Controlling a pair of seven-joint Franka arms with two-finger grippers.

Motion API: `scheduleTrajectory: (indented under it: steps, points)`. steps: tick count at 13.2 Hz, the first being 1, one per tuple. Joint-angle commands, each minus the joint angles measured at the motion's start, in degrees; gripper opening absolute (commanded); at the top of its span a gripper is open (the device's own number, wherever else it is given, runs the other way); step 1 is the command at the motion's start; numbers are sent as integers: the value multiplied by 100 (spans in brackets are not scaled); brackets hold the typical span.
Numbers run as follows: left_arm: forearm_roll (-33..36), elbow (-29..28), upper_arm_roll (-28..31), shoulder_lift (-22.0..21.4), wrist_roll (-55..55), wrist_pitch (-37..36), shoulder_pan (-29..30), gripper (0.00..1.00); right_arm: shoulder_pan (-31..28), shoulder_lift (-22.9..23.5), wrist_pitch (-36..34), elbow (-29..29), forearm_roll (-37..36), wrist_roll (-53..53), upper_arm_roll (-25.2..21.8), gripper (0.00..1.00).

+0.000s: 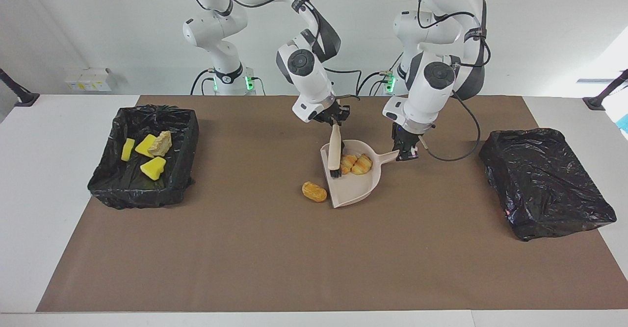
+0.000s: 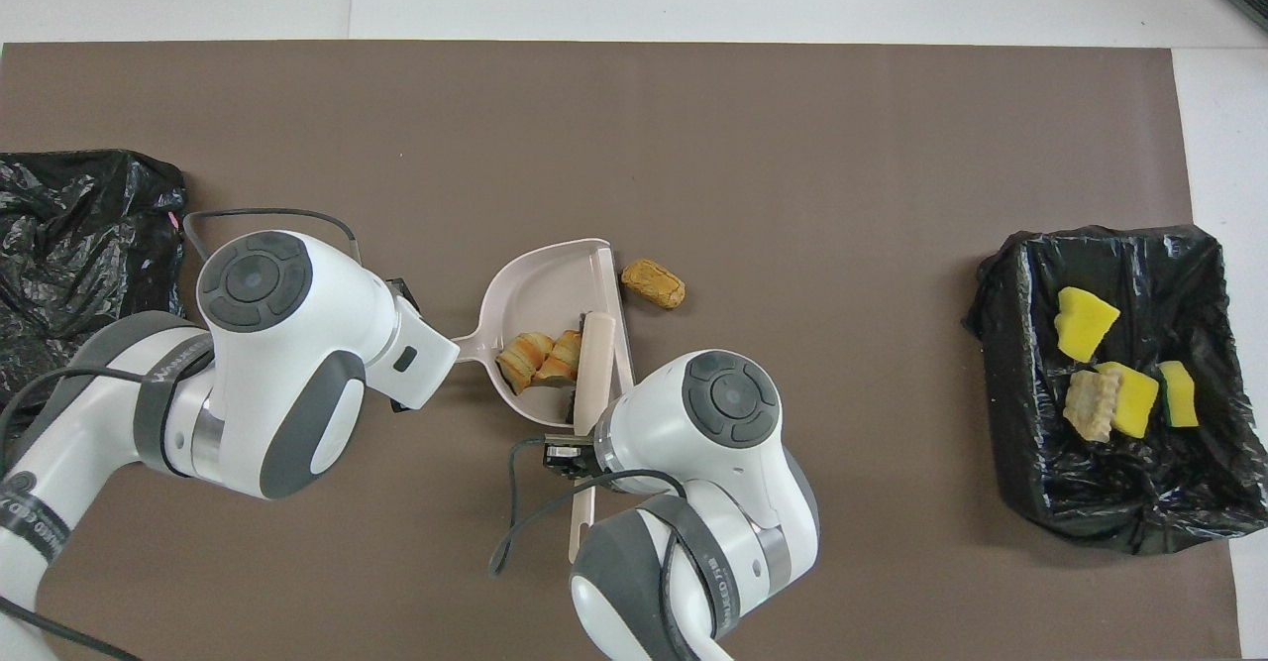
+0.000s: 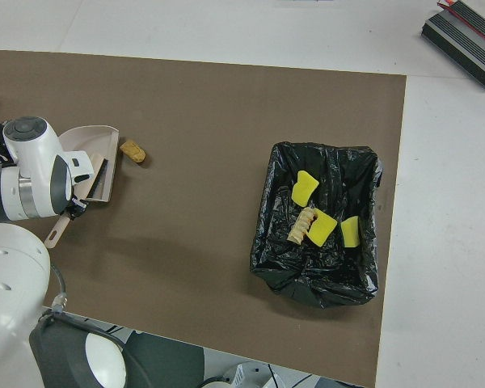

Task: Sweep and dump trash in bin
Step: 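Sweep the brown pieces into the dustpan with the right gripper's brush, then carry the dustpan over the bin with the left gripper and tip it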

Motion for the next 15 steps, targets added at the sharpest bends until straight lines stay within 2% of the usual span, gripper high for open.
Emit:
scheduleTrajectory:
  steps: [1,4,6,10,13,15]
  points:
    - [-139,-5,-6,-99,-231,-4,61,0,-442,-415,-784,-47,-847,4,42,0]
    - [-130,-67,3,-125,-452,-4,34,0,-785,-486,-953,-161,-1867,-75,42,0]
    - [-130,-76,-6,-134,-654,13,25,0,-1267,-565,-1024,-380,-2536,-686,68,0]
    - [-77,-137,-6,-116,-1006,31,-10,0,-1340,-153,-428,-478,-2644,-1462,77,0]
    - [-77,-199,-6,-90,-1015,84,-107,0,-1007,286,-41,-329,-2609,-1508,112,0]
    - [-77,-251,-6,-125,-1015,84,-115,0,-910,366,-22,-197,-2582,-1647,208,0]
